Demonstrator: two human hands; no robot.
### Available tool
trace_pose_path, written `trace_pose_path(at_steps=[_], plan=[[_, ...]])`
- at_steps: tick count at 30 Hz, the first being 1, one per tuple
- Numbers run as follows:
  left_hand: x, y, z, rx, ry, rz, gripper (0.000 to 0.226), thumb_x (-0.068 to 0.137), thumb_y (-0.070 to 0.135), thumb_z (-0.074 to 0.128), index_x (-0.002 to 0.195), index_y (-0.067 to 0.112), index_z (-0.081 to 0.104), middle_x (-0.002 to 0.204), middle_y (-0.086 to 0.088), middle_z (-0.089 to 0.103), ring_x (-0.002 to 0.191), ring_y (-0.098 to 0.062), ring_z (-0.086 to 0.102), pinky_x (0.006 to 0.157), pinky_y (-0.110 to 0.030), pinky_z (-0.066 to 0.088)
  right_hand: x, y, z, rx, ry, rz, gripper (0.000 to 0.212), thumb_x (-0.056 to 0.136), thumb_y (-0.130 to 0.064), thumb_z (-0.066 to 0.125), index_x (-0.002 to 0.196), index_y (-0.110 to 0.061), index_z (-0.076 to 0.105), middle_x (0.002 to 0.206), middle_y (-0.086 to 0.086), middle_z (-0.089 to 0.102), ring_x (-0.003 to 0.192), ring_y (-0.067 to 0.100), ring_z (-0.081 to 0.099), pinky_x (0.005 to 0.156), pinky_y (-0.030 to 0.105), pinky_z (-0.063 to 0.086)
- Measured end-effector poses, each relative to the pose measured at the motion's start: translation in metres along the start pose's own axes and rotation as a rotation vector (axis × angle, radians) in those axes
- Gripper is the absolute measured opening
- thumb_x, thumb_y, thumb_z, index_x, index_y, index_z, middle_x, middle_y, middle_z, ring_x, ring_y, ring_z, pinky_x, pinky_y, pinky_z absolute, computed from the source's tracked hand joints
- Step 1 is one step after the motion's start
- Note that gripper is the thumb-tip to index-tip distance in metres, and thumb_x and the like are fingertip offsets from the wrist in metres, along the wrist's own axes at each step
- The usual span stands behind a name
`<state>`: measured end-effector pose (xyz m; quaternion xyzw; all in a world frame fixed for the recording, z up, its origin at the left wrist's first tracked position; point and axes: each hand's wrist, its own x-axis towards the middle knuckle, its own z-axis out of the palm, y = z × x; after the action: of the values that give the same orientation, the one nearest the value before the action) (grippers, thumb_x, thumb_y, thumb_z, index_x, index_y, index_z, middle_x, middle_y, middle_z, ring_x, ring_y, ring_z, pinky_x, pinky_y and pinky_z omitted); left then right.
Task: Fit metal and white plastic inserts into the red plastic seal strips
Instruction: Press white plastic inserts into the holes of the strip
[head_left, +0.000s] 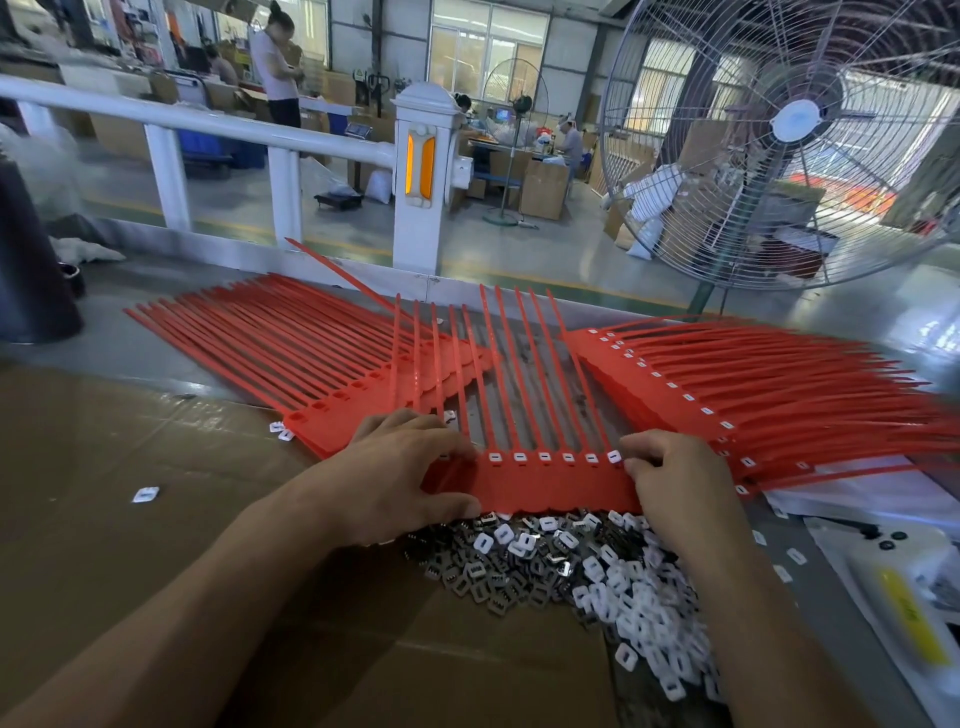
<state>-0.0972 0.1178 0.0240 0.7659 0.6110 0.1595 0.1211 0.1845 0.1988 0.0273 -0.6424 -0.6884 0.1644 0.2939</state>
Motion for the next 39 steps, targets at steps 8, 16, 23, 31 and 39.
trace_pose_path(at_steps=[8, 16, 23, 31, 39], plan=[[0.001, -0.002, 0.002, -0.003, -0.002, 0.005, 0.064, 0.082, 0.077, 0.053, 0.139, 0.050, 0.044, 0.140, 0.025, 0.044, 0.138, -0.003, 0.026, 0.117, -0.038, 0.016, -0.005, -0.003, 0.001, -0.097, -0.037, -0.028, 0.034, 0.103, -0.005, 0.052, 0.127, -0.016, 0.074, 0.113, 0.009, 0.077, 0.069, 0.012, 0.053, 0.070, 0.027, 0.045], [0.000, -0.003, 0.002, -0.001, -0.010, 0.000, 0.063, 0.083, 0.077, 0.053, 0.139, 0.050, 0.044, 0.141, 0.024, 0.044, 0.139, -0.005, 0.025, 0.118, -0.041, 0.016, -0.008, -0.013, 0.002, -0.235, -0.045, -0.081, 0.040, 0.097, 0.001, 0.052, 0.127, -0.015, 0.074, 0.125, 0.009, 0.073, 0.098, 0.024, 0.070, 0.091, 0.037, 0.057], [0.001, -0.003, 0.001, 0.007, -0.019, -0.005, 0.064, 0.082, 0.078, 0.053, 0.139, 0.050, 0.044, 0.141, 0.024, 0.044, 0.137, -0.004, 0.026, 0.118, -0.040, 0.017, -0.011, -0.014, 0.007, -0.363, -0.038, -0.132, 0.036, 0.095, 0.000, 0.052, 0.116, -0.013, 0.077, 0.118, 0.007, 0.064, 0.095, 0.025, 0.065, 0.084, 0.038, 0.054], [0.000, -0.002, 0.001, 0.006, -0.005, 0.001, 0.062, 0.081, 0.077, 0.054, 0.137, 0.050, 0.045, 0.140, 0.024, 0.044, 0.136, -0.004, 0.026, 0.116, -0.039, 0.017, -0.016, -0.029, 0.007, -0.643, -0.027, -0.154, 0.030, 0.094, -0.007, 0.047, 0.108, -0.019, 0.072, 0.097, 0.001, 0.052, 0.086, 0.024, 0.057, 0.067, 0.033, 0.039], [-0.004, -0.006, -0.010, -0.111, 0.144, -0.010, 0.036, 0.089, 0.062, 0.060, 0.119, 0.041, 0.063, 0.125, 0.021, 0.051, 0.118, -0.003, 0.047, 0.106, -0.039, 0.043, -0.016, -0.026, 0.002, -0.539, -0.042, -0.109, 0.036, 0.092, -0.005, 0.049, 0.109, -0.024, 0.075, 0.112, 0.000, 0.067, 0.099, 0.024, 0.065, 0.074, 0.034, 0.050]])
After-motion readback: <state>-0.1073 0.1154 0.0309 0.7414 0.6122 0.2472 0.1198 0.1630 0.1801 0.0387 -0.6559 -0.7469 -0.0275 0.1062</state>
